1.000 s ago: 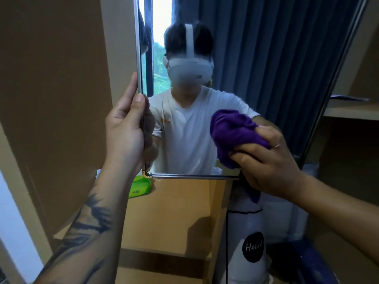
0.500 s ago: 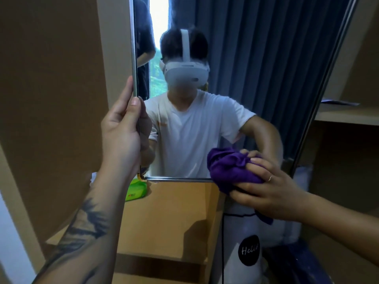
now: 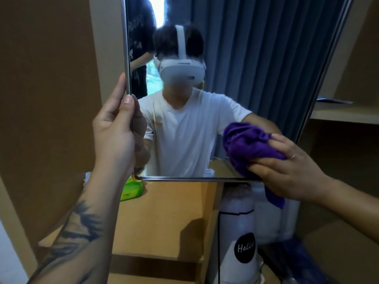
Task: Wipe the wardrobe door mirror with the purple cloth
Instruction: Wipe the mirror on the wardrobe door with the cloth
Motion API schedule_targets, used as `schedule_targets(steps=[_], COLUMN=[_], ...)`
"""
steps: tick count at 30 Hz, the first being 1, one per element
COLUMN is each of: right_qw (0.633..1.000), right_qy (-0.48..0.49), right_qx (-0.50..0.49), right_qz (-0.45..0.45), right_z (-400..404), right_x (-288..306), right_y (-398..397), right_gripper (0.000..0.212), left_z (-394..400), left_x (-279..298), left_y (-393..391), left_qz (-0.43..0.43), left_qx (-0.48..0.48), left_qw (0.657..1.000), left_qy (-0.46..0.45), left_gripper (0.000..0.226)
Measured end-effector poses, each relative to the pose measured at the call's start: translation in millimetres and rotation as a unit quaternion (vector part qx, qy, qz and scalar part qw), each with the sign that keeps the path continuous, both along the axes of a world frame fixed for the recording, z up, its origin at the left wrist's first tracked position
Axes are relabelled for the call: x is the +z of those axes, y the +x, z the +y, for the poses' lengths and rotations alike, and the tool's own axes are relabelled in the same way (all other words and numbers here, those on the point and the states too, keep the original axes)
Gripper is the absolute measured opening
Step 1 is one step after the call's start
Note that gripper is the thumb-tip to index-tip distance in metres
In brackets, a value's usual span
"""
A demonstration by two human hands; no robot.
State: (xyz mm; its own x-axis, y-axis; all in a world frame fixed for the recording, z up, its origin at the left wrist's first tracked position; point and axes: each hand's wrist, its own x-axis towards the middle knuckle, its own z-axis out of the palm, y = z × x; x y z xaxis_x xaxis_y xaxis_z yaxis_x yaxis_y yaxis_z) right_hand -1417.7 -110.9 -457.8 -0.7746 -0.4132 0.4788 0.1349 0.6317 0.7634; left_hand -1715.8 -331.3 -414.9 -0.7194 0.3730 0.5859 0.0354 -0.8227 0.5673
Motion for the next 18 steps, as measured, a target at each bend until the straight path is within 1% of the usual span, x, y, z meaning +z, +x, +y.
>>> schedule_targets(steps=[1,2,3,4,5,6,7,9,11,12,13,16,17,18], right_qw=[0.999,0.999,1.000,0.999,0.997,0.996,0.996,1.000,0.999,0.999,0.999,0.995,0.993,0.994], right_qy=[-0.022,-0.030,-0.027,-0.018,-0.005,0.011,0.023,0.009,-0.024,-0.030,-0.026,0.014,0.032,0.043], right_qx=[-0.005,-0.006,0.000,0.013,0.027,0.033,0.031,0.011,0.001,0.004,0.015,0.037,0.033,0.032], right_qz=[0.029,0.034,0.013,-0.028,-0.067,-0.086,-0.081,-0.022,0.029,0.037,0.025,-0.090,-0.105,-0.095], right_z=[0,-1,-1,-2,-2,0,2,7,4,2,1,-5,-6,-6], right_x=[-10,-22,-31,-34,-28,-18,-7,6,-2,-11,-19,-14,-4,8], right_y=[2,2,2,4,6,8,10,15,15,13,12,7,5,2], right_gripper=[0.027,0.026,0.025,0.025,0.025,0.024,0.023,0.019,0.019,0.018,0.019,0.021,0.021,0.021], left_z=[0,0,0,1,0,0,0,0,1,1,0,-1,0,1], left_x=[0,1,1,2,2,2,2,2,2,1,2,4,5,5], left_y=[1,1,3,4,5,5,5,5,4,4,5,9,11,12], left_qz=[-0.003,-0.006,-0.004,0.000,0.006,0.009,0.009,0.001,-0.004,-0.004,-0.003,-0.003,-0.003,-0.004], left_qx=[0.004,0.011,0.017,0.021,0.026,0.032,0.036,0.026,0.013,0.015,0.020,0.039,0.042,0.045], left_qw=[1.000,1.000,1.000,1.000,1.000,0.999,0.999,1.000,1.000,1.000,1.000,0.999,0.999,0.999], left_qy=[-0.001,0.001,0.002,0.002,0.001,0.000,-0.001,0.001,0.003,0.003,0.001,0.002,0.002,0.002], left_gripper=[0.039,0.040,0.041,0.041,0.042,0.042,0.042,0.041,0.040,0.040,0.041,0.042,0.042,0.042])
